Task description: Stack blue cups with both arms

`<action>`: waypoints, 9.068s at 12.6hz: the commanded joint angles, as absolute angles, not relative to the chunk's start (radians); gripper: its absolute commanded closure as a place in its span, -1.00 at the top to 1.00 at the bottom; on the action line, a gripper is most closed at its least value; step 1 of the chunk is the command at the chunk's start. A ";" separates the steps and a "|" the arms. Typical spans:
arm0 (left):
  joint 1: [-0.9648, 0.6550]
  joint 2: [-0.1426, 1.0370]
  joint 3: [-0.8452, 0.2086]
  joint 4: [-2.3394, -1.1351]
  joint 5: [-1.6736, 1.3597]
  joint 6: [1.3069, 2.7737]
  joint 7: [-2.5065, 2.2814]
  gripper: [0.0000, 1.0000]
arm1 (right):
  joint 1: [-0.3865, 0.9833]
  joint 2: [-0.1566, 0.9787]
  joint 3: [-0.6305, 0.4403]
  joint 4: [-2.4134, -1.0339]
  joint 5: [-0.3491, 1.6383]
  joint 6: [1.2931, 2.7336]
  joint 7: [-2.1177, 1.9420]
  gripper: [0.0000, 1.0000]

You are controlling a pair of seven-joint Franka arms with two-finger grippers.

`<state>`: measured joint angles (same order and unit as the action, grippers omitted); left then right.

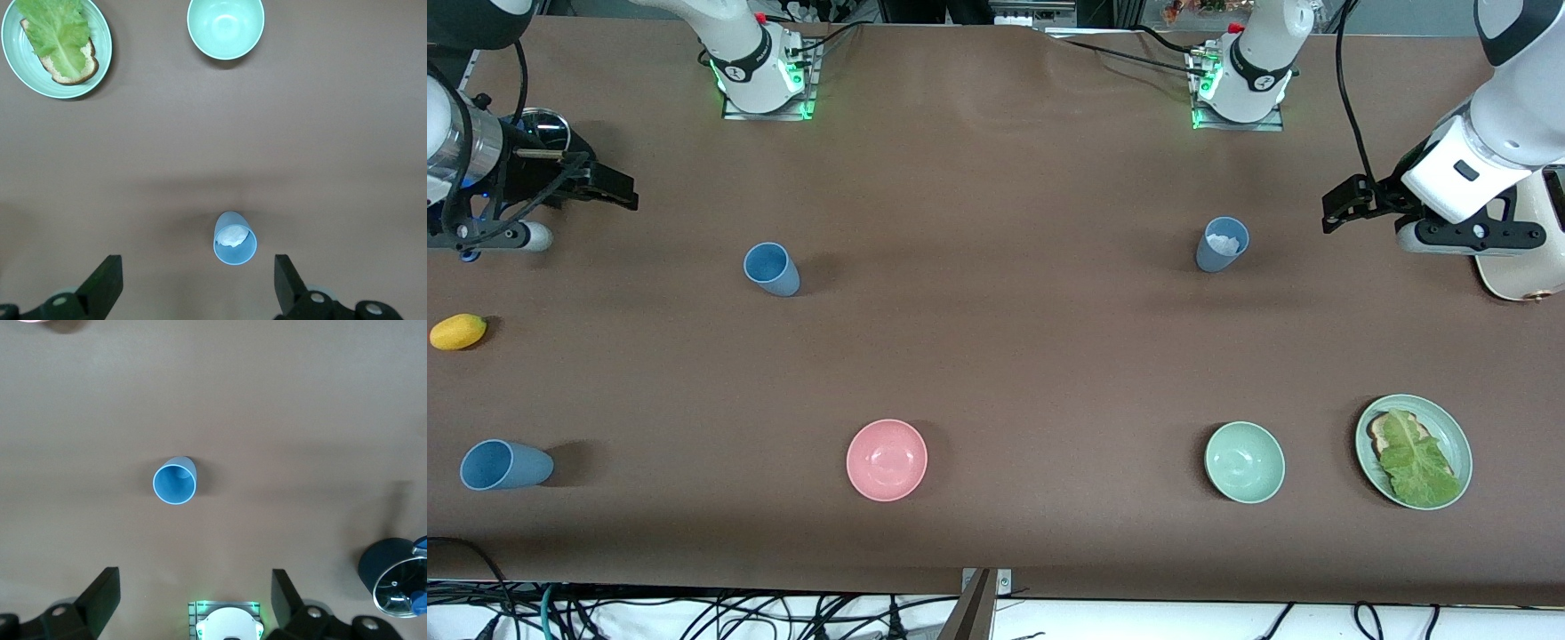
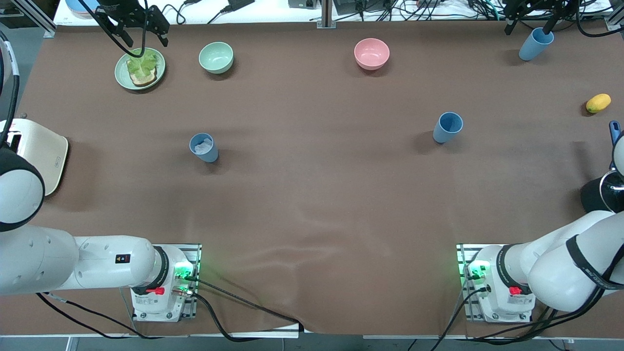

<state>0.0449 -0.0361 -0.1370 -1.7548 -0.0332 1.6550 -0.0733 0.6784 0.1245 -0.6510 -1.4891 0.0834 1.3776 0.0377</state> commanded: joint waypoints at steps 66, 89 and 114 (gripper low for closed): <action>0.049 0.063 -0.178 -2.273 0.012 1.986 -0.060 1.00 | 0.675 0.126 -0.649 -1.493 0.075 1.367 0.023 1.00; -0.153 0.386 -0.354 -1.855 -0.084 1.917 -0.467 -1.00 | 0.675 0.124 -0.649 -1.500 0.075 1.367 0.023 1.00; -0.148 0.368 -0.339 -1.323 0.021 1.401 -0.520 1.00 | 0.684 0.121 -0.631 -1.610 0.083 1.475 0.041 1.00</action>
